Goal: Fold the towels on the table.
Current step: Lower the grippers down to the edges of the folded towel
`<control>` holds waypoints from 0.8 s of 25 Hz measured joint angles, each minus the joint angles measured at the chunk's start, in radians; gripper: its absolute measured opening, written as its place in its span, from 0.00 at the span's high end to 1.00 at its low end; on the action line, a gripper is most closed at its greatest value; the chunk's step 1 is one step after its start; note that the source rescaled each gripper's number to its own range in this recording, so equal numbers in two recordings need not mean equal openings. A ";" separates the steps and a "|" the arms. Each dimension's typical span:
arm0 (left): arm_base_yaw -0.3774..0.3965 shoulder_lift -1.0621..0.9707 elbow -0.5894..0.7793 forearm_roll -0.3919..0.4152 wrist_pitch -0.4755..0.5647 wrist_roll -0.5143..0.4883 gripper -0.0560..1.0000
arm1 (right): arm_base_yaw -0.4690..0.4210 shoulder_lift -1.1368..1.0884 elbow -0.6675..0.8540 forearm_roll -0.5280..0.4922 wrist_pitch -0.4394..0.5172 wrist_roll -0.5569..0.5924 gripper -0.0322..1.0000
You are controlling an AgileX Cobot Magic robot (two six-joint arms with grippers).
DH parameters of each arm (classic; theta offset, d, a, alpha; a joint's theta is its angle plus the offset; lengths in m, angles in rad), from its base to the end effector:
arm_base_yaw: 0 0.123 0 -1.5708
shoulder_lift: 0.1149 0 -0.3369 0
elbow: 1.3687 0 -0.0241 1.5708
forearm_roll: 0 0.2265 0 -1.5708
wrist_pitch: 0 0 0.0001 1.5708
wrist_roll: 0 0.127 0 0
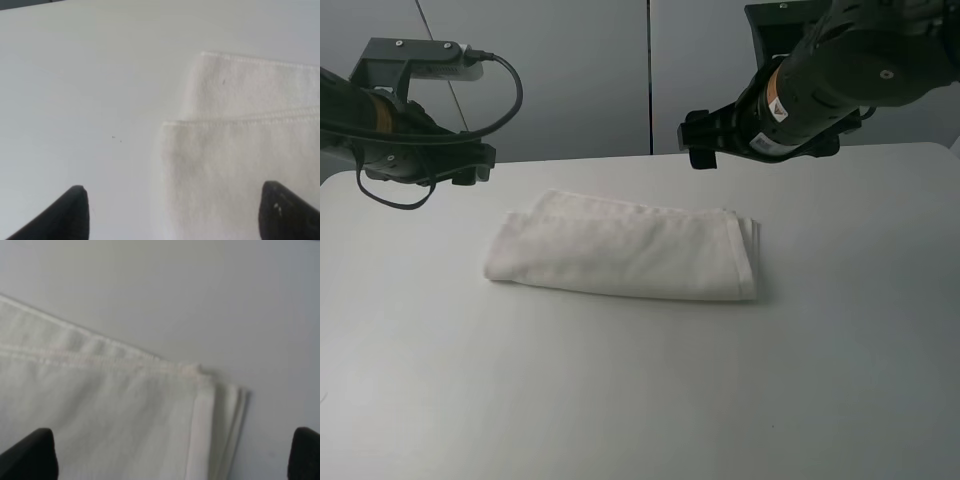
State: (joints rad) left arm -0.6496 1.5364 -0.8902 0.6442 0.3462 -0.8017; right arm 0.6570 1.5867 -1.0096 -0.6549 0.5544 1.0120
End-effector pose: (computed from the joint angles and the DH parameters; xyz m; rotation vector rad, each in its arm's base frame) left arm 0.2664 -0.1698 0.2665 0.4568 2.3485 -0.1465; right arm 0.2826 0.1664 0.2741 -0.1434 2.4441 0.0651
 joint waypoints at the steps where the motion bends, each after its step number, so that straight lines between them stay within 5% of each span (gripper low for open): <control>1: 0.002 0.000 -0.009 -0.004 0.005 0.000 0.10 | 0.000 0.000 0.000 0.031 -0.006 -0.030 0.00; 6: 0.044 0.064 -0.134 -0.091 0.094 0.115 0.05 | -0.039 0.000 0.000 0.168 -0.010 -0.170 0.00; 14: 0.168 0.305 -0.360 -0.672 0.303 0.666 0.02 | -0.201 0.000 0.000 0.515 0.028 -0.514 0.00; 20: 0.170 0.468 -0.517 -0.714 0.418 0.752 0.02 | -0.227 0.046 -0.020 0.578 0.132 -0.635 0.00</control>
State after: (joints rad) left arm -0.4793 2.0046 -1.4073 -0.0703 0.7646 -0.0493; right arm 0.4302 1.6323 -1.0296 -0.0764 0.6862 0.3766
